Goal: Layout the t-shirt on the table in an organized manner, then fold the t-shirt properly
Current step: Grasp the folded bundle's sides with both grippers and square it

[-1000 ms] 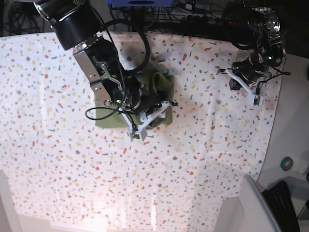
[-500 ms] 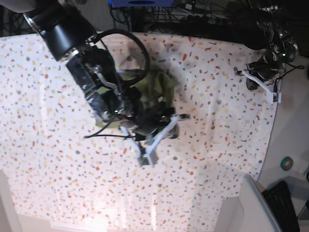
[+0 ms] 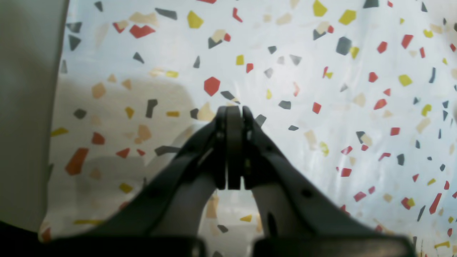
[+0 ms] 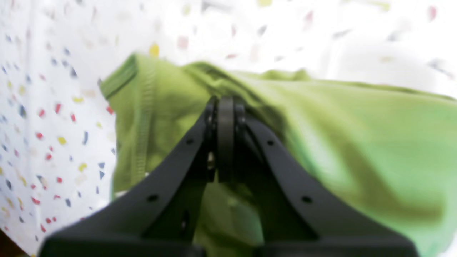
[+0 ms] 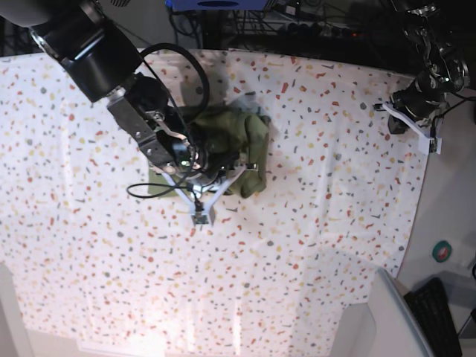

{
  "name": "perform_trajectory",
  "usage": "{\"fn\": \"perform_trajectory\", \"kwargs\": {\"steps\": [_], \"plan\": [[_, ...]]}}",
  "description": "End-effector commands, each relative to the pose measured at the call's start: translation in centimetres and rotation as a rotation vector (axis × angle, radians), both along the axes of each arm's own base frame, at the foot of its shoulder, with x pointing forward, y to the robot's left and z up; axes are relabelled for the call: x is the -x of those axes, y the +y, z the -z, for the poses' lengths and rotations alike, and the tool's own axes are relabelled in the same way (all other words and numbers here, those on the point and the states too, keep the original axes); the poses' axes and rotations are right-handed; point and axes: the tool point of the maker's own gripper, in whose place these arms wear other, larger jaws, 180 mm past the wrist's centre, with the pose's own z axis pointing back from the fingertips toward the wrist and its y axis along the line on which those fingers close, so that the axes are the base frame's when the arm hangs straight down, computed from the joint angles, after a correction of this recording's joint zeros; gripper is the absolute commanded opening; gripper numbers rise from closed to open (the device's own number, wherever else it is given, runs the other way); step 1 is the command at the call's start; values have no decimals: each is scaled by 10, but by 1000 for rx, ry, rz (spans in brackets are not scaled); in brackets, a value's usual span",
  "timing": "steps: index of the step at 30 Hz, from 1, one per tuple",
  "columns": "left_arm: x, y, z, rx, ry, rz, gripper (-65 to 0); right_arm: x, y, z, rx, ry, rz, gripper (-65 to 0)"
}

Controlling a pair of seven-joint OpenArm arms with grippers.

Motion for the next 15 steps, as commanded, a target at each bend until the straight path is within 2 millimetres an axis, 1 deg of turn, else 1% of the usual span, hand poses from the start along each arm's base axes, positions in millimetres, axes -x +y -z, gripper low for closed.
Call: {"fn": "perform_trajectory", "kwargs": {"steps": [1,2,4,7,10,11,13,14,15], "plan": [[-7,5,-10,-15,-36,10,-650,-17,17,-19,-36,-72,-21,-650],[-7,5,-10,-15,-36,10,-650,-18,20,-18,-30,-85,-32,-650],[-8,5,-11,-15,-39,10,-650,-16,34,-19,-35,-103,-56,-650],[-9,2,-10,-10,-40,16,-650,-17,44,-30,-61,-126,-69,-650],[-15,-26,-3,16,-29,87,-650,-21,48,-52,-96,-162,-77,-650],[-17,-35,-1,24,-25,113,-650,-24,39,-59,-98,-174,-72,-650],[-19,-57,4,44,-15,169,-650,-23,21,-74,-111,-188,-60,-650],[-21,-70,6,58,-14,196,-650,-22,11,-83,-123,-202,-45,-650],[-26,-88,4,76,-27,229,-650,-22,-3,-93,-134,-217,-23,-650]]}}
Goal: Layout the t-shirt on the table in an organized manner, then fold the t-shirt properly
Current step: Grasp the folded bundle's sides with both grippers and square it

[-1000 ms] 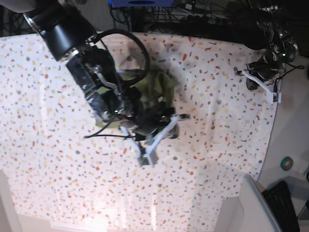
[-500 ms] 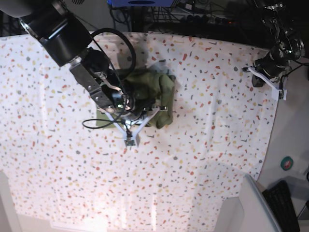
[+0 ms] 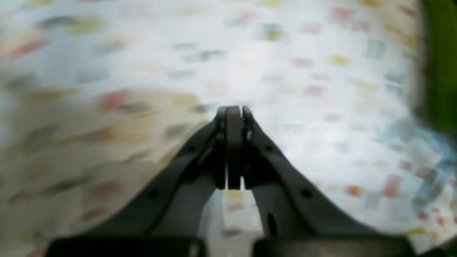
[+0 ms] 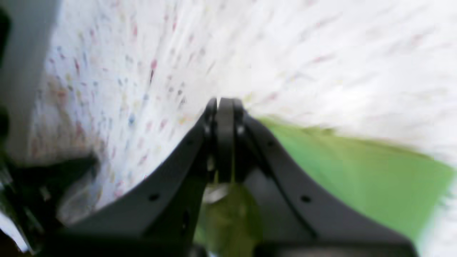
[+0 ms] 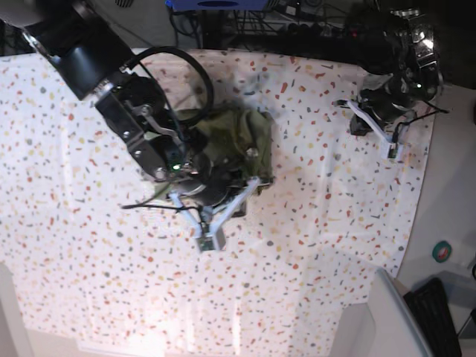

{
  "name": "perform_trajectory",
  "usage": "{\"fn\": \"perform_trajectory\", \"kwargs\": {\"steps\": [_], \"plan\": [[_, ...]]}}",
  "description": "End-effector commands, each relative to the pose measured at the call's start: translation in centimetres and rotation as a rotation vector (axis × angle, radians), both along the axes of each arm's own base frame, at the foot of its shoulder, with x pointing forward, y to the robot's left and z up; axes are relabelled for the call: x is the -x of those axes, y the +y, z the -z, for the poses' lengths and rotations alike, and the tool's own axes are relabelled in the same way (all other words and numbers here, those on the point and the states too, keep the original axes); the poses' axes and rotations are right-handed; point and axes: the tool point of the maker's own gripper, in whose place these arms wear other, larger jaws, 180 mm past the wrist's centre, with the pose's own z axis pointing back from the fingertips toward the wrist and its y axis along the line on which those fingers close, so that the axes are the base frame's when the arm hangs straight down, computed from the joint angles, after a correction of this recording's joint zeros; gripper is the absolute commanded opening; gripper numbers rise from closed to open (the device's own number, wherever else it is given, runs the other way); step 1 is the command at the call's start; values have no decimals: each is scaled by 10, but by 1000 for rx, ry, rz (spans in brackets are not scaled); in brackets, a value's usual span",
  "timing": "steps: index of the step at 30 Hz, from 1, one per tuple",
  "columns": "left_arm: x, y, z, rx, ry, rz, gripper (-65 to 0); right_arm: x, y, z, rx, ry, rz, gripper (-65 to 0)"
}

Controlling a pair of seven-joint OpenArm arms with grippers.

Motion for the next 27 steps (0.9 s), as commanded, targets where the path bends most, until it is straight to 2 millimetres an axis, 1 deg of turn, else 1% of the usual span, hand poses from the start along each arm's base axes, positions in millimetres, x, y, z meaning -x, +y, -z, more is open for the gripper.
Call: {"fn": "perform_trajectory", "kwargs": {"steps": [1,3,4,7,9,10,11,13,15,16,18,20,23,25,27], "plan": [[-17,-17,-18,20,-78,37,-650,-5,-18,-14,-7,-28,33,-650],[-26,-51,-30,54,-122,93,-650,-2,-47,-15,1,-13,84,-650],[-30,-70,-37,76,-147,127,-650,1,-63,-12,8,-2,116,-650],[-49,-118,-62,128,-227,215,-650,10,-99,2,36,34,191,-650],[-61,-144,-70,163,-254,254,-650,17,-111,10,55,52,208,-650],[-67,-156,-71,181,-258,274,-650,21,-114,14,62,63,210,-650],[-73,-165,-68,192,-251,288,-650,24,-115,17,66,70,210,-650],[-79,-177,-53,215,-210,309,-650,27,-116,19,65,79,215,-650],[-86,-181,-37,229,-159,295,-650,28,-114,20,65,79,209,-650],[-89,-179,-28,231,-135,271,-650,28,-112,19,62,79,206,-650],[-92,-175,-16,239,-125,225,-650,26,-110,17,56,74,203,-650],[-91,-172,-5,245,-111,201,-650,20,-108,14,54,62,201,-650],[-84,-170,8,249,-77,193,-650,15,-97,12,54,55,173,-650],[-81,-165,13,240,-60,191,-650,13,-94,18,65,67,162,-650],[-80,-164,14,239,-59,190,-650,9,-90,23,73,61,153,-650]]}}
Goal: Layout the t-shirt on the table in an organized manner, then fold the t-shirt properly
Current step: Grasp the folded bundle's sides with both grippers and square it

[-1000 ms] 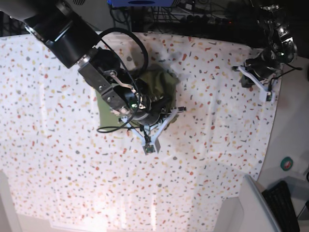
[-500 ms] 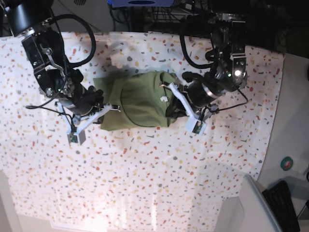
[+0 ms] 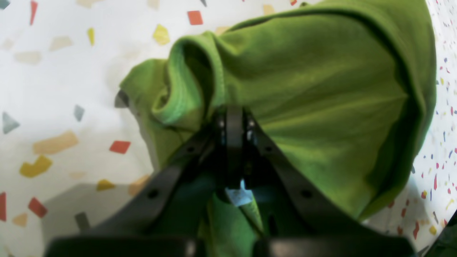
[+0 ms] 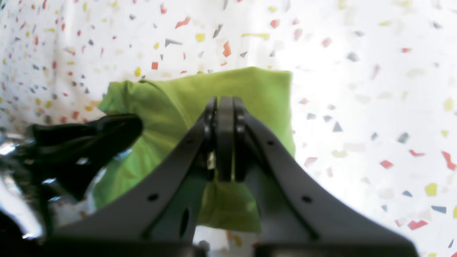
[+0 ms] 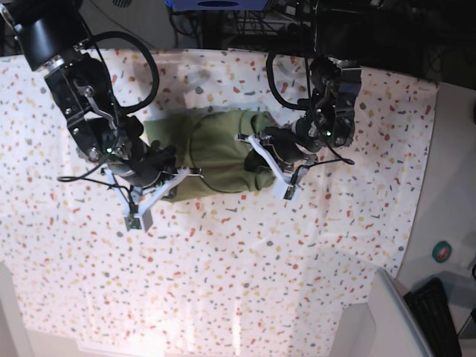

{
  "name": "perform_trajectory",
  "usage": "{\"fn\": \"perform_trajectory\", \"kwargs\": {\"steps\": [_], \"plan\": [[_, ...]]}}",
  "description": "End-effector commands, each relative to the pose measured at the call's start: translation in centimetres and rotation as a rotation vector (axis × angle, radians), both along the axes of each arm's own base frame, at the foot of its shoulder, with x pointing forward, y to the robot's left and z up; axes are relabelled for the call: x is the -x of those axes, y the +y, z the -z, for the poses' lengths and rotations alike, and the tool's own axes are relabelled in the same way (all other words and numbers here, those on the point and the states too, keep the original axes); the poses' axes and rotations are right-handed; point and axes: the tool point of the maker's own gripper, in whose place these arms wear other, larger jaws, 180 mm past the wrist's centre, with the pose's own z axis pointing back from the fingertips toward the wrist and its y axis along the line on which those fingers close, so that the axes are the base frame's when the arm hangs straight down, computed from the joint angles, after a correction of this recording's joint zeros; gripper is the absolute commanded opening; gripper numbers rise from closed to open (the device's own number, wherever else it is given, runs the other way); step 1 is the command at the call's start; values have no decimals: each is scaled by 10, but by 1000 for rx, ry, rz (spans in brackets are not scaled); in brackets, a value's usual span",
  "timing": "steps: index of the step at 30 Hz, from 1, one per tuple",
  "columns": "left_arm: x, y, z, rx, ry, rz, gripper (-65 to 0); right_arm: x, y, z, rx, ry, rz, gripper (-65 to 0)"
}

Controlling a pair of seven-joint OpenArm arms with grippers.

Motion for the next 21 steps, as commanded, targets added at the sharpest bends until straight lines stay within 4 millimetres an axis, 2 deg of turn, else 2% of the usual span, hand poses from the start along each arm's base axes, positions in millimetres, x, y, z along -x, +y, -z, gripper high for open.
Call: {"fn": "perform_trajectory", "kwargs": {"steps": [1,6,9,15,20,21], "plan": [[-7,3,-5,-8,-16,0,-650,-13,2,-10,-4,-58,4,-650],[-6,5,-4,-12,-15,0,-650,-21,-5,12,31,-49,12,-650],[-6,5,-4,-13,-14,1,-650,-22,4,22,12,-48,-28,-650],[-3,7,2,-67,-9,27,-650,-22,-22,56,70,-16,25,-650],[-3,6,0,-69,-15,28,-650,-27,-26,53,75,-53,38,-650],[-4,7,0,-69,-16,27,-650,-30,-24,47,68,-70,34,-650]]}}
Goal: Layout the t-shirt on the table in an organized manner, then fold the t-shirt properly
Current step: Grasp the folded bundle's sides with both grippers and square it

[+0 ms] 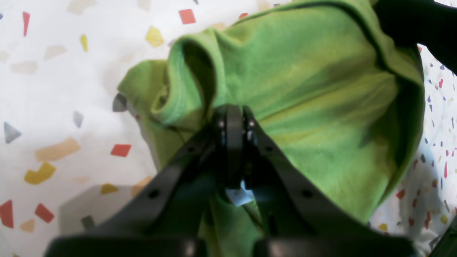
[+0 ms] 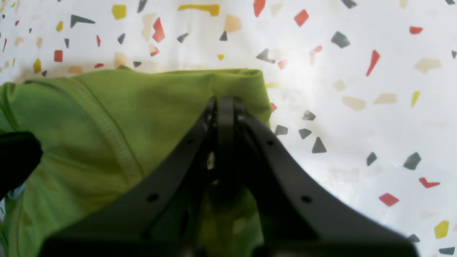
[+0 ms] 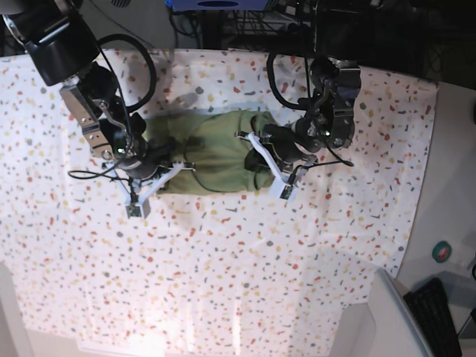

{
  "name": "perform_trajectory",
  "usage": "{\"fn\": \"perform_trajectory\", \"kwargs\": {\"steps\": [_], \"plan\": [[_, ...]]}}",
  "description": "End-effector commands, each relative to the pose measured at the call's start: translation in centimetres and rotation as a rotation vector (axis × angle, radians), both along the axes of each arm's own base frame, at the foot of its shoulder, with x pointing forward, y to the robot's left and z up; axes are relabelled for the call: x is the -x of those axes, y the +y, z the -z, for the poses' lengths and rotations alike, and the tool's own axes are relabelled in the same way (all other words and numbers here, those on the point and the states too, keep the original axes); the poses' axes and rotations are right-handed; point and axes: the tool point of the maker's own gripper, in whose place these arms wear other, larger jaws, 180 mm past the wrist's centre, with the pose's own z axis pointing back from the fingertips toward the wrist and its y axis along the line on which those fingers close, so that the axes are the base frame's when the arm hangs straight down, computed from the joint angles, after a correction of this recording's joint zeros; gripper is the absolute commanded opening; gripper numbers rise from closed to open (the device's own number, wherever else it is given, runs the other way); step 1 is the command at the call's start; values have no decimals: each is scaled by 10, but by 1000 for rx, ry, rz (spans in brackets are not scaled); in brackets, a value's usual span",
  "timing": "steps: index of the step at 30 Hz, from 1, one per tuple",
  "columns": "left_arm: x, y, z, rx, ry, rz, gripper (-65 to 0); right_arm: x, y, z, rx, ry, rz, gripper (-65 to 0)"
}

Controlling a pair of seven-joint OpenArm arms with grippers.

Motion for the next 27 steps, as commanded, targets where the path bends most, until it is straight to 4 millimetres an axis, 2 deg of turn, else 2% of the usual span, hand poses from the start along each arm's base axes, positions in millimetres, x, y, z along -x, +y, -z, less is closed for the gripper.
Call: {"fn": "perform_trajectory", "kwargs": {"steps": [1,4,6,8,9,10,13,15,19,21,22,25,27], "plan": [[-5,4,-3,-18,-8,-1,-650,-21,3,-29,-16,-99,-6,-650],[-5,4,-3,-18,-8,-1,-650,-14,17,-60,-60,-157,-45,-650],[-5,4,-3,-18,-8,-2,-650,-7,33,-69,-95,-148,-73,-650],[-5,4,-3,-18,-7,-4,-650,1,45,-61,-114,-111,-77,-650],[-4,5,-2,-18,-5,-5,-650,6,45,-47,-108,-75,-69,-650],[-4,5,-2,-18,-5,-5,-650,11,42,-33,-95,-38,-61,-650],[-3,5,-2,-20,-4,-2,-650,6,26,-8,-45,11,-31,-650],[-4,5,-2,-20,-5,-2,-650,4,25,-10,-46,-10,-25,-650],[-5,6,-3,-20,-7,-5,-650,5,35,-45,-91,-99,-55,-650],[-5,6,-3,-20,-8,-5,-650,8,40,-53,-107,-114,-63,-650],[-6,6,-3,-20,-8,-7,-650,10,39,-50,-104,-108,-61,-650],[-6,6,-4,-20,-10,-7,-650,21,38,-17,-83,-16,-42,-650],[-6,7,-4,-20,-10,-8,-650,21,34,-8,-69,8,-34,-650]]}}
